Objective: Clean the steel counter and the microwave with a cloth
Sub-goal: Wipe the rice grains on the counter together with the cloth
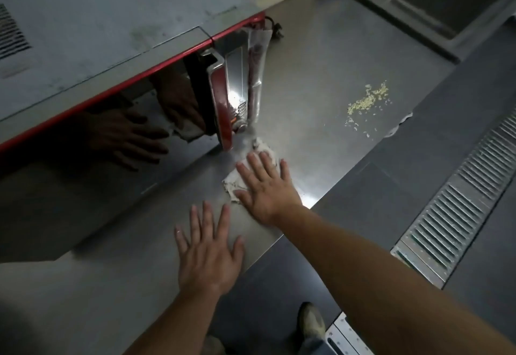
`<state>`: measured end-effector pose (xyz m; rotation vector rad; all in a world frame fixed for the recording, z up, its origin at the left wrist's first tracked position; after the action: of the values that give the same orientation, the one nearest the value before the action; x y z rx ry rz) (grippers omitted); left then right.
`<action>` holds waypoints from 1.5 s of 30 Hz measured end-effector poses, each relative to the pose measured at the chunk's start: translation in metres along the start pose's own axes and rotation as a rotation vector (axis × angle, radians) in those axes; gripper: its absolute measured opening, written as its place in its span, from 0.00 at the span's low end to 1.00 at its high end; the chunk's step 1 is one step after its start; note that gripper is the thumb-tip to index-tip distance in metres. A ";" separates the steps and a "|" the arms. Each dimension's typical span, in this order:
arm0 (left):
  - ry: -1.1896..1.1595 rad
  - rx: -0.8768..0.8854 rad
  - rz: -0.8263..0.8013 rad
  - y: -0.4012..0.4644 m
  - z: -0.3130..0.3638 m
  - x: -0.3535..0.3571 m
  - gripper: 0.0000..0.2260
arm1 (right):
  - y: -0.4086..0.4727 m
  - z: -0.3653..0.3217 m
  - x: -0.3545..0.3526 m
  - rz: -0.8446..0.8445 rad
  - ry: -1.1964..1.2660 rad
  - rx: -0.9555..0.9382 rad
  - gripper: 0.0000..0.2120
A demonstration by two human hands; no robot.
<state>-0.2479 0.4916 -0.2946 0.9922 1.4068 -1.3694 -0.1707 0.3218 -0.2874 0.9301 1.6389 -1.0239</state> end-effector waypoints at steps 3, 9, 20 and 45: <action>0.018 0.014 0.009 0.001 -0.001 0.000 0.33 | 0.001 0.011 -0.003 0.008 -0.046 -0.100 0.31; 0.012 0.015 0.037 0.002 -0.002 0.002 0.33 | -0.006 0.073 -0.020 -0.033 -0.072 -0.214 0.30; 0.002 0.033 0.094 0.001 -0.004 0.003 0.31 | 0.011 0.172 -0.065 0.010 -0.025 -0.059 0.29; -0.033 -0.009 0.029 0.005 -0.002 -0.002 0.33 | -0.008 -0.027 -0.022 -0.040 0.201 0.074 0.36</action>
<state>-0.2423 0.4940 -0.2939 0.9764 1.3682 -1.3517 -0.1807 0.3413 -0.2596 1.0820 1.8018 -1.0518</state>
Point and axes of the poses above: each hand's wrist, its own y-axis towards the middle knuckle, its own x-axis out of the palm, z = x × y, the point moved 5 cm from there along y, towards the middle knuckle, and after that the axes turned 15 degrees about -x, right-handed, at the moved point
